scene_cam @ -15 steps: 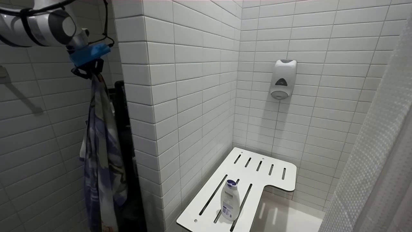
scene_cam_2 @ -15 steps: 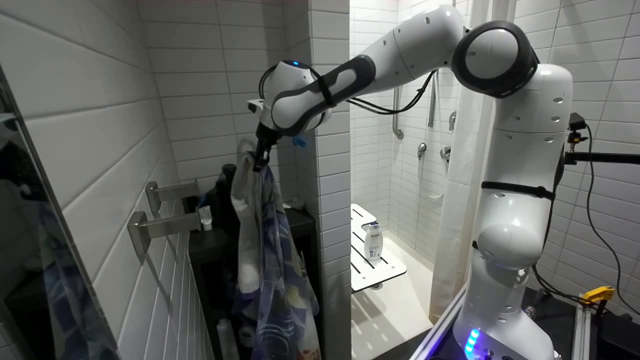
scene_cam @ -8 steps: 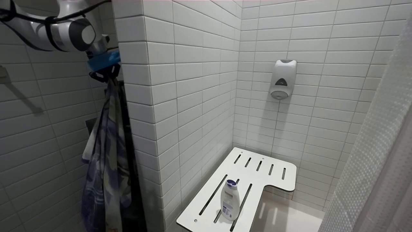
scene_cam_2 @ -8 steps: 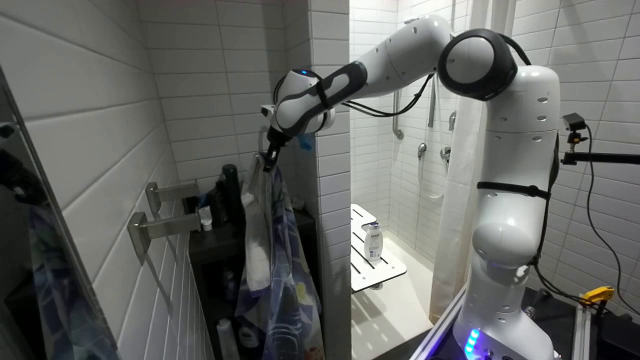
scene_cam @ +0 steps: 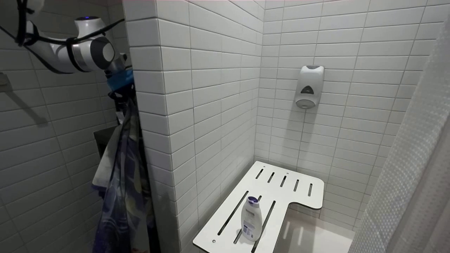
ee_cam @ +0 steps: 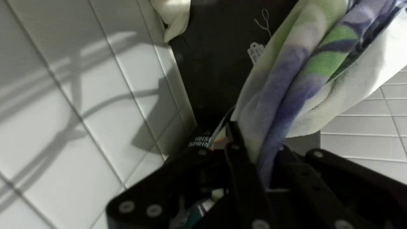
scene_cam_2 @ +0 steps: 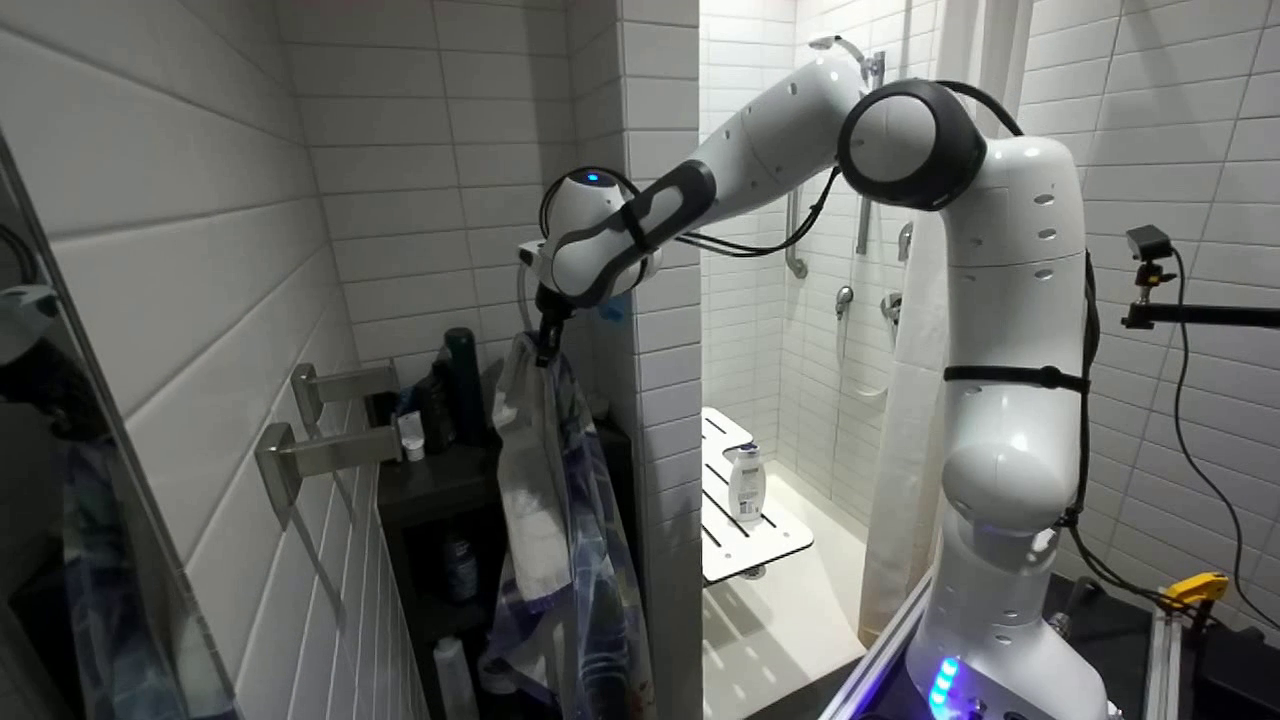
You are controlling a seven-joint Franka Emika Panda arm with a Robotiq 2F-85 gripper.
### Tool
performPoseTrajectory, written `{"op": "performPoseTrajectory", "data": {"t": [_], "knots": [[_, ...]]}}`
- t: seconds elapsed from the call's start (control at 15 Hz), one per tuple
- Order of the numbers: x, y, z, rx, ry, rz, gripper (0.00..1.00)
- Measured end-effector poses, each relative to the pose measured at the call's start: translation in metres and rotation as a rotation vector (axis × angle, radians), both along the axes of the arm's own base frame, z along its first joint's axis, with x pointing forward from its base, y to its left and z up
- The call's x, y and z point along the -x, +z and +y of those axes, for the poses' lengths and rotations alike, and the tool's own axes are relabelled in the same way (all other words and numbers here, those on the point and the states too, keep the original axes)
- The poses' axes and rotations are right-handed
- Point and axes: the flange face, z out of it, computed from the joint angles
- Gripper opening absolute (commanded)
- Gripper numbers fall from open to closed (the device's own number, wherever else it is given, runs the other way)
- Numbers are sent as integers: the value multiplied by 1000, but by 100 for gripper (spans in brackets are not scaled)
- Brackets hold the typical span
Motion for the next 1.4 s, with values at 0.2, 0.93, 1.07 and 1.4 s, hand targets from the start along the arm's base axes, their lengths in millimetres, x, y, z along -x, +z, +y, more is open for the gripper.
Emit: {"op": "performPoseTrajectory", "data": {"t": [0.2, 0.93, 1.07, 1.4], "knots": [[-9, -23, -3, 15, 1, 30, 3], [-23, -70, -8, 67, 13, 123, 3], [-25, -78, -11, 108, 30, 135, 3], [-28, -98, -14, 173, 66, 153, 3]]}}
